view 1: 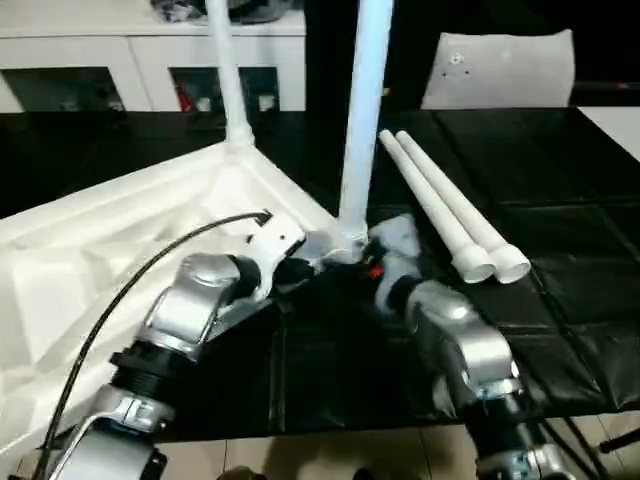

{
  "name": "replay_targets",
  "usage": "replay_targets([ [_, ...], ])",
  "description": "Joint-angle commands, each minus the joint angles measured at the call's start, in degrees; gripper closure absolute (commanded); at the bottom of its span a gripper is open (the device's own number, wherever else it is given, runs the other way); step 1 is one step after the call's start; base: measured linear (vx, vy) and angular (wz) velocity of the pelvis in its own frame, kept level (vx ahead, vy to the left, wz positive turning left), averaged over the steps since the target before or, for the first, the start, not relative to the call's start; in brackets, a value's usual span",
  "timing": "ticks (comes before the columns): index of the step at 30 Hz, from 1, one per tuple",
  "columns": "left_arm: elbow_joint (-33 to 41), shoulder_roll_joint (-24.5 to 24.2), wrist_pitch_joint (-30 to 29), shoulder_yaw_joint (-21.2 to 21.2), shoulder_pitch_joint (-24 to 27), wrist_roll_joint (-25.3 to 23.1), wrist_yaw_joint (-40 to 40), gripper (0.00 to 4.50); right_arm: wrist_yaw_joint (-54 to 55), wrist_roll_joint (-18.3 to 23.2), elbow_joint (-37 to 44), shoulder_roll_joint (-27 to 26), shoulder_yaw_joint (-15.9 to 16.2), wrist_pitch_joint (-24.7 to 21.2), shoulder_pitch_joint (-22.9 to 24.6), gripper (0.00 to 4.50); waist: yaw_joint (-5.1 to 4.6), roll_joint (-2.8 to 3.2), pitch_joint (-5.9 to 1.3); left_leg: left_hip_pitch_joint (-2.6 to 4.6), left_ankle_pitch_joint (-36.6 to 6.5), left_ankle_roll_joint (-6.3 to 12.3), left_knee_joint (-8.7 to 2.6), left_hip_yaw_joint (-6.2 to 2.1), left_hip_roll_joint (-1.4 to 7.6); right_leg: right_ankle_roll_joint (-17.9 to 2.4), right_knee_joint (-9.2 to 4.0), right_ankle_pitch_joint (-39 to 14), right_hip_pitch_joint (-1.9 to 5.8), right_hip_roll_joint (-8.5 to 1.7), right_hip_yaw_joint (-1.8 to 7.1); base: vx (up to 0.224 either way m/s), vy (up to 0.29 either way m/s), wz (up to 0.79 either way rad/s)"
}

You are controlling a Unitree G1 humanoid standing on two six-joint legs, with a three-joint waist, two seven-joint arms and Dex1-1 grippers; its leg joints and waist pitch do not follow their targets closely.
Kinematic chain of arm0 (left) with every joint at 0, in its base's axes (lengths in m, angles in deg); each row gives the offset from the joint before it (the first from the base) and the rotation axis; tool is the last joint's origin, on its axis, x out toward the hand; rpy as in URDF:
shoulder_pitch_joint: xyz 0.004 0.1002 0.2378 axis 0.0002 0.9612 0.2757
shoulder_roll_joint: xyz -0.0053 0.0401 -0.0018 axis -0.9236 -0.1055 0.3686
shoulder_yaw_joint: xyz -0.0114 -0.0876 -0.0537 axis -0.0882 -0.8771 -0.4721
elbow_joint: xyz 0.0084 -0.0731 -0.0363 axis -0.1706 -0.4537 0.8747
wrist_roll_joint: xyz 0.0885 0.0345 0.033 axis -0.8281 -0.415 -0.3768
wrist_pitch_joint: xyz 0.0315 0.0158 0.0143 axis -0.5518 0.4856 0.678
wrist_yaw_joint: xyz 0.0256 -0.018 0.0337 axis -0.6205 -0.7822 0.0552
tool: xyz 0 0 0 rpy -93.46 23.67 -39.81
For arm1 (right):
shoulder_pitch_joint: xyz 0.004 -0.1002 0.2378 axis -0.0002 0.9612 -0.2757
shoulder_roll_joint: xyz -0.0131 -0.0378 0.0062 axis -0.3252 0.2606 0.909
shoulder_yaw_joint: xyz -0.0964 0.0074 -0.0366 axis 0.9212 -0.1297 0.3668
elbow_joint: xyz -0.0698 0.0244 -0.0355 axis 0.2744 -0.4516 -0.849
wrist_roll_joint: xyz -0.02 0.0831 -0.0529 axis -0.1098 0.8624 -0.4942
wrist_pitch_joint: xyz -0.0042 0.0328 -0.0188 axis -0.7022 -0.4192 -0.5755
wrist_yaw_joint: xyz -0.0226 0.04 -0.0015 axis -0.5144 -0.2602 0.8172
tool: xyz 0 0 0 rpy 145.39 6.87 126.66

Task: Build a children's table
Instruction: Rotate leg to tighten

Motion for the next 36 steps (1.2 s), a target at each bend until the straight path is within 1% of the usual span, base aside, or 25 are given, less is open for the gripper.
replay_targets([
  [1,0.9,-1.8,3.9,0.3,-2.0,1.1,3.9,4.5,-4.0,0.9,3.0,3.1,0.0,0.6,0.8,0.11,0.52,0.33,-4.24,0.42,-6.2,3.98,-3.43,-1.12,3.02,-10.4,-3.58,-7.4,3.85,-5.25,3.64,0.0,0.0,0.0],
  [2,0.5,-2.4,4.6,0.6,-2.0,1.0,4.7,4.5,-5.0,1.0,3.2,3.8,0.0,0.7,1.1,0.04,0.88,0.55,-4.22,0.58,-6.7,3.83,-3.43,-1.14,3.08,-10.3,-3.59,-8.0,3.76,-5.32,3.68,0.0,0.0,0.0],
  [4,-0.2,-4.6,7.3,1.8,-1.8,1.4,8.7,4.5,-8.6,1.5,3.7,6.8,-0.3,1.5,1.5,0.04,1.2,0.42,-4.01,0.72,-8.1,3.27,-3.51,-1.02,3.0,-9.9,-3.87,-10.2,3.64,-5.33,3.7,0.0,0.0,0.0],
  [7,-0.1,-6.8,10.0,3.0,-1.4,2.3,13.2,4.5,-12.7,2.0,3.9,10.0,-0.3,2.4,1.6,0.04,1.48,0.61,-3.92,0.75,-9.9,2.47,-3.61,-1.12,2.98,-8.7,-4.23,-14.0,3.67,-5.52,3.71,0.0,0.0,0.0],
  [8,0.0,-7.6,10.9,3.4,-1.1,2.8,15.6,4.5,-14.6,2.2,3.8,11.7,0.0,3.0,1.6,0.04,1.52,0.26,-3.95,0.67,-9.9,2.43,-3.6,-1.11,2.97,-8.5,-4.23,-14.2,3.78,-5.47,3.68,0.0,0.0,0.0],
  [9,0.0,-7.6,11.0,3.5,-1.1,2.8,15.8,4.5,-14.7,2.2,3.8,11.9,0.0,3.0,1.6,0.04,1.66,0.32,-3.97,0.73,-9.8,2.48,-3.57,-1.11,2.97,-8.5,-4.17,-14.2,3.79,-5.5,3.69,0.0,0.0,0.0],
  [10,-0.2,-8.9,12.5,4.5,-0.9,2.8,18.7,4.5,-17.1,2.7,3.6,13.9,0.2,3.4,1.4,0.04,1.85,1.0,-3.94,0.77,-9.6,2.34,-3.55,-1.17,3.08,-8.9,-4.02,-13.8,3.58,-5.5,3.7,0.0,0.0,0.0],
  [11,-0.3,-9.2,12.8,4.7,-0.9,2.7,19.2,4.5,-17.5,2.8,3.6,14.2,0.2,3.5,1.4,0.04,1.82,0.79,-3.94,0.8,-10.0,2.44,-3.57,-1.14,3.06,-8.9,-4.24,-13.9,3.53,-5.41,3.65,0.0,0.0,0.0],
  [12,-0.7,-10.8,13.8,6.2,-0.9,2.4,22.4,4.5,-21.1,3.2,3.3,16.9,0.6,4.2,1.2,0.04,1.82,0.42,-3.95,0.75,-10.1,2.6,-3.55,-1.13,3.02,-8.8,-4.25,-13.9,3.68,-5.4,3.64,0.0,0.0,0.0],
  [15,-1.3,-12.6,15.7,7.8,-1.3,1.9,25.9,4.5,-25.0,3.4,2.7,19.6,1.1,4.8,0.4,0.04,2.54,0.61,-4.0,0.86,-9.5,2.77,-3.5,-1.08,3.06,-8.9,-4.12,-13.9,3.6,-5.44,3.7,0.0,0.0,0.0],
  [17,-1.7,-13.4,17.0,8.4,-1.6,1.8,27.9,4.5,-27.3,3.1,2.0,21.0,1.7,5.5,-0.3,0.04,3.09,0.63,-3.88,1.18,-10.1,2.5,-3.52,-0.91,3.22,-9.4,-4.15,-14.3,3.3,-5.4,3.73,0.0,0.0,0.0],
  [19,-2.1,-14.5,18.4,9.4,-2.0,1.8,30.6,4.5,-30.2,2.9,1.0,22.7,2.8,6.1,-1.6,0.04,3.57,0.28,-3.93,1.23,-10.8,2.23,-3.6,-0.93,3.33,-9.3,-4.17,-15.9,3.38,-5.54,3.63,0.0,0.0,0.0],
  [20,-2.1,-14.6,18.4,9.4,-2.0,1.8,30.7,4.5,-30.2,2.9,1.0,22.8,2.8,6.1,-1.6,0.04,3.74,0.35,-3.9,1.27,-10.7,2.18,-3.61,-0.99,3.36,-9.4,-4.09,-15.9,3.36,-5.57,3.64,0.0,0.0,0.0],
  [21,-2.2,-14.8,18.8,9.6,-2.0,1.8,31.2,4.5,-30.6,2.9,0.8,23.0,3.1,6.4,-1.9,0.04,3.87,0.19,-3.95,1.28,-10.5,2.18,-3.58,-0.96,3.39,-9.3,-4.05,-15.7,3.37,-5.59,3.68,0.0,0.0,0.0],
  [22,-2.2,-15.1,19.2,9.7,-2.0,2.2,32.1,4.5,-30.8,2.9,0.0,22.9,3.5,6.5,-2.7,0.04,3.99,0.39,-3.97,1.16,-10.3,2.12,-3.57,-1.0,3.41,-9.6,-3.9,-15.2,3.41,-5.71,3.71,0.0,0.0,0.0],
  [24,-2.2,-15.2,19.5,9.7,-2.1,2.4,32.5,4.5,-31.1,2.7,-0.4,23.0,4.1,6.9,-3.1,0.04,3.88,0.24,-4.1,0.93,-9.9,2.05,-3.52,-1.04,3.3,-9.7,-3.79,-14.6,3.59,-5.71,3.61,0.0,0.0,0.0],
  [25,-2.1,-15.4,19.8,9.7,-2.3,2.5,33.5,4.5,-33.0,3.0,-0.9,23.1,5.3,7.5,-3.6,0.04,3.85,-0.07,-4.07,0.88,-9.7,2.24,-3.45,-0.99,3.18,-9.4,-3.81,-15.1,3.64,-5.72,3.59,0.0,0.0,0.0],
  [26,-2.2,-15.3,19.9,9.7,-2.3,2.6,33.6,4.5,-33.5,3.2,-0.9,23.0,5.6,7.3,-3.7,0.04,3.86,0.03,-4.08,0.89,-9.6,2.31,-3.46,-1.01,3.2,-9.4,-3.82,-15.4,3.65,-5.74,3.59,0.0,0.0,0.0],
  [27,-2.3,-15.3,20.0,9.7,-2.4,2.6,33.8,4.5,-33.8,3.1,-1.0,23.0,5.6,7.3,-3.8,0.2,3.81,-0.4,-4.03,0.85,-9.4,2.52,-3.44,-0.88,3.19,-9.2,-3.95,-15.6,3.59,-5.67,3.59,0.0,0.0,0.0],
  [28,-2.3,-15.3,20.0,9.6,-2.4,2.6,33.8,4.5,-33.9,3.1,-1.0,23.0,5.7,7.2,-3.8,0.31,4.01,0.09,-4.1,0.93,-9.1,2.58,-3.38,-0.93,3.26,-9.2,-3.91,-15.7,3.5,-5.7,3.62,0.0,0.0,0.0],
  [29,-2.5,-15.4,20.4,9.7,-2.5,2.3,33.8,4.5,-34.3,3.3,-1.0,22.8,5.7,7.1,-3.8,0.38,3.95,-0.02,-4.09,0.85,-8.8,2.6,-3.41,-0.95,3.33,-9.2,-3.82,-15.3,3.52,-5.66,3.62,0.0,0.0,0.0],
  [30,-2.8,-15.4,20.5,9.7,-2.6,2.3,33.9,4.5,-34.7,3.5,-1.1,22.8,5.7,6.9,-3.9,0.38,4.03,0.14,-4.13,0.92,-8.8,2.61,-3.42,-0.99,3.38,-9.3,-3.74,-14.8,3.45,-5.61,3.59,0.0,0.0,0.0],
  [33,-3.3,-15.4,21.1,9.9,-2.7,2.2,34.3,4.5,-35.3,3.8,-1.5,22.6,5.7,6.8,-4.0,0.81,4.07,-0.2,-4.12,0.84,-8.7,2.78,-3.38,-0.92,3.25,-9.3,-3.72,-14.8,3.54,-5.66,3.57,0.0,0.0,0.0],
  [34,-3.3,-15.3,20.9,9.8,-2.7,2.4,34.4,4.5,-35.4,3.9,-1.7,22.6,5.9,7.0,-4.1,0.84,4.12,0.12,-4.11,0.81,-8.7,2.73,-3.37,-0.96,3.24,-9.3,-3.72,-15.1,3.54,-5.7,3.56,0.0,0.0,0.0],
  [36,-3.3,-15.3,20.9,9.7,-2.6,2.4,34.5,4.5,-35.5,4.0,-1.9,22.6,6.0,7.1,-4.1,0.9,4.05,0.12,-4.08,0.84,-9.1,2.55,-3.42,-0.97,3.26,-9.0,-3.95,-16.0,3.5,-5.65,3.52,0.0,0.0,0.0],
])
